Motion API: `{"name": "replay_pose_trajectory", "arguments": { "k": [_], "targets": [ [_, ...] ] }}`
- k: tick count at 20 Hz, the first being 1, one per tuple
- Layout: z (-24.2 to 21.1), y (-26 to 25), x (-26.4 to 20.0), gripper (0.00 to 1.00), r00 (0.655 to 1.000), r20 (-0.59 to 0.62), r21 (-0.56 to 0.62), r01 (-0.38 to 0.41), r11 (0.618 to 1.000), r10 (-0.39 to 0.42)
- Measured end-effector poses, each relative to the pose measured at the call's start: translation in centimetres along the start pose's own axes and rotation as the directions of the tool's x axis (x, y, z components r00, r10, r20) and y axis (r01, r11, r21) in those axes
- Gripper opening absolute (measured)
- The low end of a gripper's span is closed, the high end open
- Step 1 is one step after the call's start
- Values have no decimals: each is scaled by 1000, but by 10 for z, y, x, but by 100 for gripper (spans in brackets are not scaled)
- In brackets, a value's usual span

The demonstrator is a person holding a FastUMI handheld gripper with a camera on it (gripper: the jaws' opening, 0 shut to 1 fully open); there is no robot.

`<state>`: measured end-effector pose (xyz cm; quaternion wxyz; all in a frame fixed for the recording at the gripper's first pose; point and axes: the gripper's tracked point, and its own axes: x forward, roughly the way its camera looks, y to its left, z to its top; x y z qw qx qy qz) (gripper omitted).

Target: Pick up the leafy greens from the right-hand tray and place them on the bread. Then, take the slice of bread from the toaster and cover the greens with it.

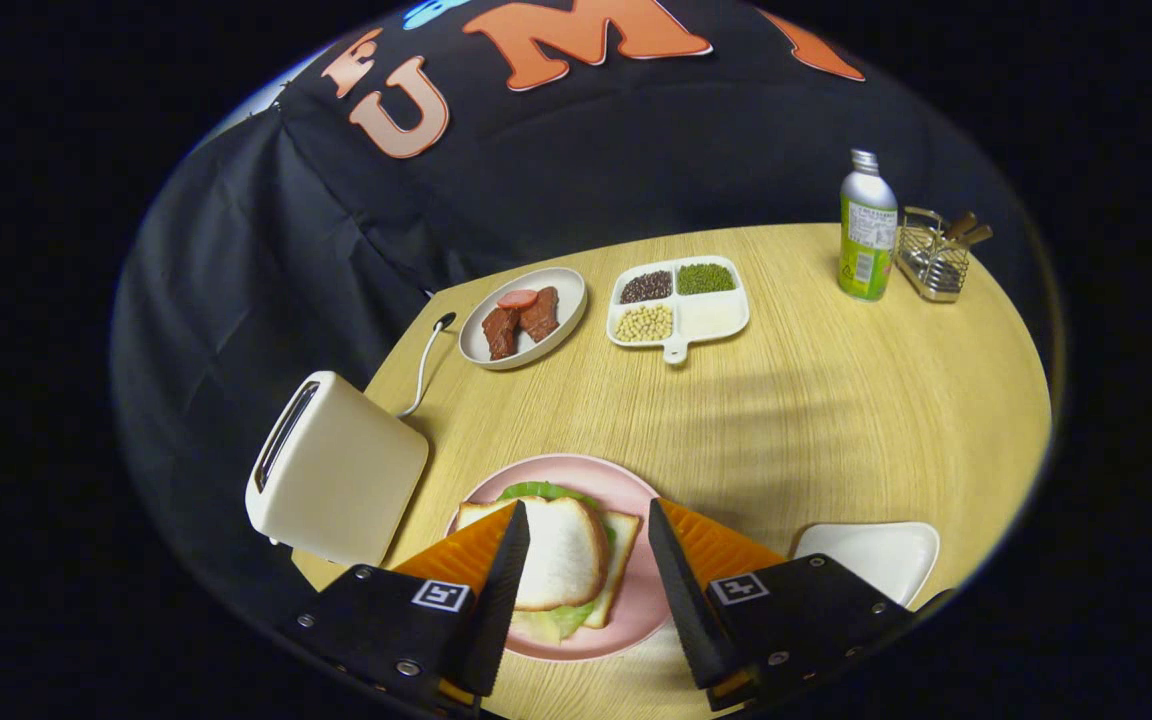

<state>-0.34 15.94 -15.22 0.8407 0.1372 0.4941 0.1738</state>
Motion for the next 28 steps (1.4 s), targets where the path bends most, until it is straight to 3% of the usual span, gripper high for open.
{"name": "replay_pose_trajectory", "arguments": {
  "k": [4, 8, 13, 18, 21, 28],
  "targets": [
    [24, -2, -21, 83, 989, 140, -83, 48, 995, -36],
    [52, 3, -48, 86, 952, 302, -155, 100, 983, -49],
    [77, 13, -81, 93, 882, 471, -221, 126, 967, -7],
    [96, 14, -112, 96, 789, 614, -251, 216, 944, -18],
    [103, 23, -132, 97, 741, 671, -257, 203, 945, 23],
    [113, 38, -176, 97, 616, 784, -290, 252, 923, 78]
  ]
}}
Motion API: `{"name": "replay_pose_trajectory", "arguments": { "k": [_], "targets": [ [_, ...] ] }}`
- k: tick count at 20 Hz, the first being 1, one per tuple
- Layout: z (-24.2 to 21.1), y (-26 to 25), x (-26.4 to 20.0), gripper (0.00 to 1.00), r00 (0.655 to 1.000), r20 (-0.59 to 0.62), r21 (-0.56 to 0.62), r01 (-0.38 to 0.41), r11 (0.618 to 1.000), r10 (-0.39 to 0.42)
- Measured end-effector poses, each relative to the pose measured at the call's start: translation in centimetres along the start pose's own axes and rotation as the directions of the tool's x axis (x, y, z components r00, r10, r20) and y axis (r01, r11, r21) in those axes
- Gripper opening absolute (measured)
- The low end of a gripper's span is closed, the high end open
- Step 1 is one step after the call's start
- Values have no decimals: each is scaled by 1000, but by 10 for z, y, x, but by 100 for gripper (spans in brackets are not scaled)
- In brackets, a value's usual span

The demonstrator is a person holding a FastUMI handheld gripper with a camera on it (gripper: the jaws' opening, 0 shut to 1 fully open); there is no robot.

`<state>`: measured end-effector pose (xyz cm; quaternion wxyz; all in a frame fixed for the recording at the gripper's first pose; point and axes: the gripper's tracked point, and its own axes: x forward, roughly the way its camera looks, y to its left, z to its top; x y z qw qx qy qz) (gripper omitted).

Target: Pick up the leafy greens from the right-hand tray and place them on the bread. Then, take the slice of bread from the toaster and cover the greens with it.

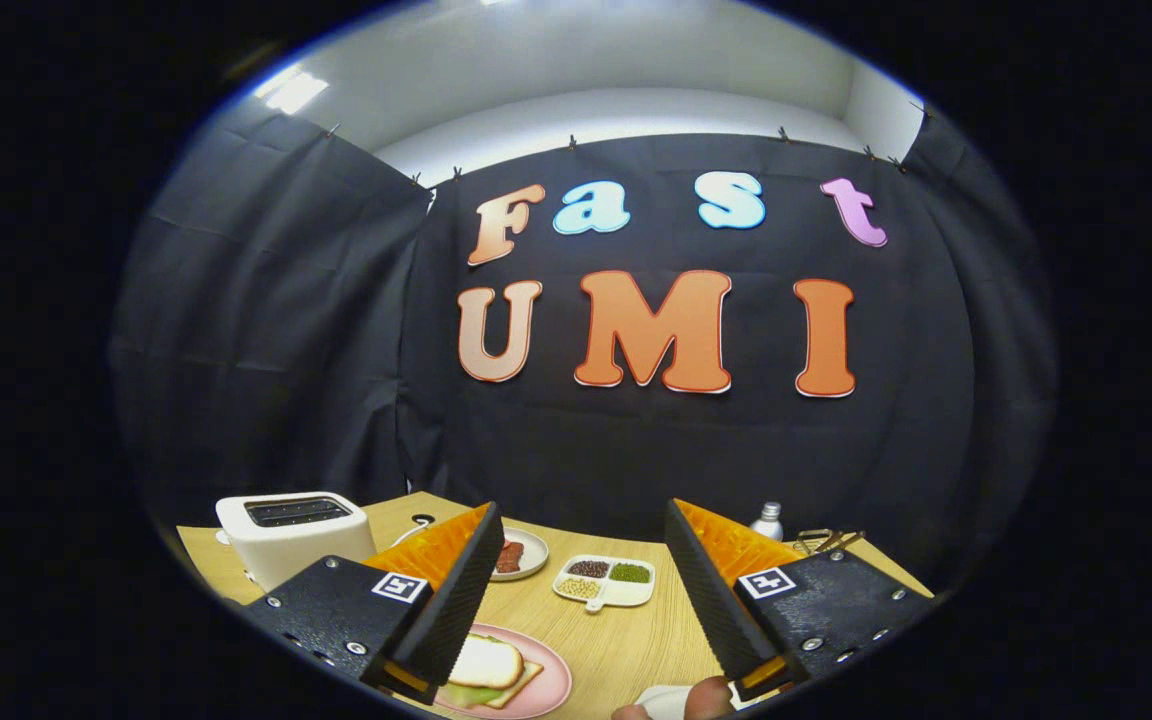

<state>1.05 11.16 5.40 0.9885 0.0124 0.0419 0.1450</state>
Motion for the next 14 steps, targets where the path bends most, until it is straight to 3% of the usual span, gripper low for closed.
{"name": "replay_pose_trajectory", "arguments": {
  "k": [7, 14],
  "targets": [
    [22, 5, -15, 97, 994, 110, -15, -17, 1000, 19],
    [22, -8, -23, 99, 990, 136, -35, 38, 999, -33]
  ]
}}
